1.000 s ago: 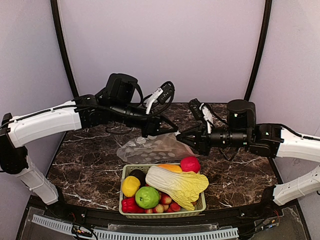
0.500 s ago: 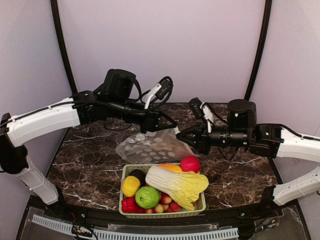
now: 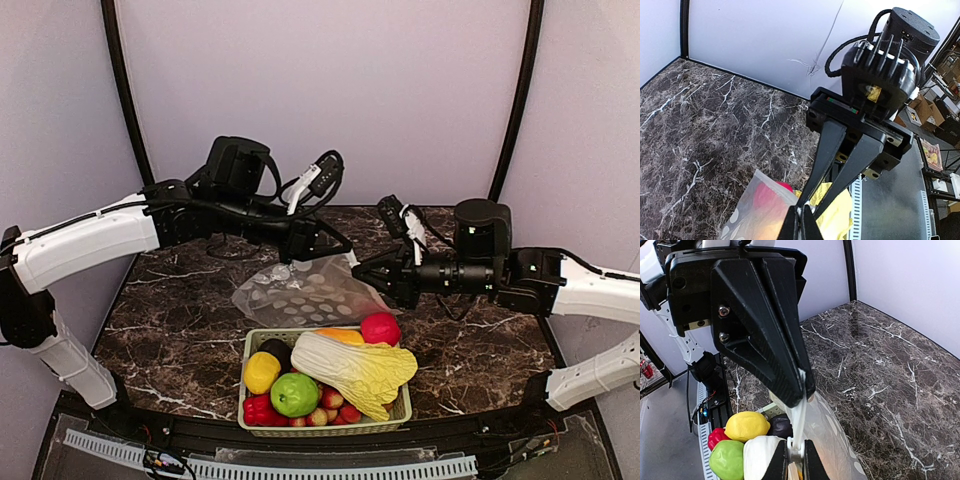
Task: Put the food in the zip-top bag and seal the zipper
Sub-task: Unzip the zipper from the zipper food storage bag.
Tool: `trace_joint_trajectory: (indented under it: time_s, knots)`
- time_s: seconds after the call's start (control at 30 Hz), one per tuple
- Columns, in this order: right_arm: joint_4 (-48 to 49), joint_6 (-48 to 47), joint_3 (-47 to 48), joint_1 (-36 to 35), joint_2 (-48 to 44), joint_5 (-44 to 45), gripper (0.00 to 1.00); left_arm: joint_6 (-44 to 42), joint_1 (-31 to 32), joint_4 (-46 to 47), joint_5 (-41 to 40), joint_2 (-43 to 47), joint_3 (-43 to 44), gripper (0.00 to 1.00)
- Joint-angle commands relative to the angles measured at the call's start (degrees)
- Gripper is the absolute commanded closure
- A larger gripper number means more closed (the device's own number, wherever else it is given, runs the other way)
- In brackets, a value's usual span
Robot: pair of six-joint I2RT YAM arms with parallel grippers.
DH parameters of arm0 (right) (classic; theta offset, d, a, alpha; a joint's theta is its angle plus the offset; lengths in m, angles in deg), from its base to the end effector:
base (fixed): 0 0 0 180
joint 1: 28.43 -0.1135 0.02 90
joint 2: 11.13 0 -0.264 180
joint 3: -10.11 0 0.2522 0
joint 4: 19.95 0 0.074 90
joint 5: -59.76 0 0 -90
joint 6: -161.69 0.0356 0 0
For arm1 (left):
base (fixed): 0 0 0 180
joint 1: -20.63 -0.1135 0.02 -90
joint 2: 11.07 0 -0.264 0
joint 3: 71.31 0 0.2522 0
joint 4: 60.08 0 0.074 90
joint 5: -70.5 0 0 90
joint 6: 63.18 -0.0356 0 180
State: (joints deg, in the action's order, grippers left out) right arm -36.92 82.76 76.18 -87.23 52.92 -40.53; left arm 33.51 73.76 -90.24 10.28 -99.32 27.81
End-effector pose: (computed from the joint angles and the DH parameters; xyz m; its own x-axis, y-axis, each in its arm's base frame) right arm 0.1302 0.2273 0.3316 -0.3099 -0.1470 -0.9393 -0.8880 0.3977 0.2307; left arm 0.2010 -0.2975 0.3903 -0.3105 0.2455 -0.9183 0.9459 0.1755 -0.2729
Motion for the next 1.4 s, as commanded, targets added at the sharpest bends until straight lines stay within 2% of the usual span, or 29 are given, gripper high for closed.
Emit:
trace_joint_trajectory:
  time_s: [0.0, 0.47, 0.63, 1.07, 1.23, 1.37]
  knots:
    - [-5.7, 0.2, -1.6, 0.2, 0.9, -0.4, 1.0, -0.2, -2.7, 2.4, -3.2, 4.4, 2.8, 0.99]
    - [-5.7, 0.0, -1.3, 0.2, 1.9, -1.0, 1.0, -0.7, -5.5, 0.3, -3.1, 7.0, 2.2, 0.99]
    - [-6.0, -0.9, -1.0, 0.2, 2.1, -3.5, 1.0, -1.2, -7.0, -0.4, -0.3, 7.0, 2.3, 0.99]
    - [-19.4, -7.8, 6.0, 0.0, 7.9, -6.5, 1.0, -3.6, -8.9, -4.5, 6.0, 4.3, 6.0, 0.99]
    - [-17.6, -7.2, 5.5, 0.0, 7.2, -6.2, 1.0, -3.5, -9.1, -4.6, 7.0, 3.8, 6.7, 0.99]
    - [-11.6, -5.1, 3.1, 0.0, 2.0, -4.1, 0.81, -3.4, -9.1, -4.8, 9.6, 3.6, 6.2, 0.99]
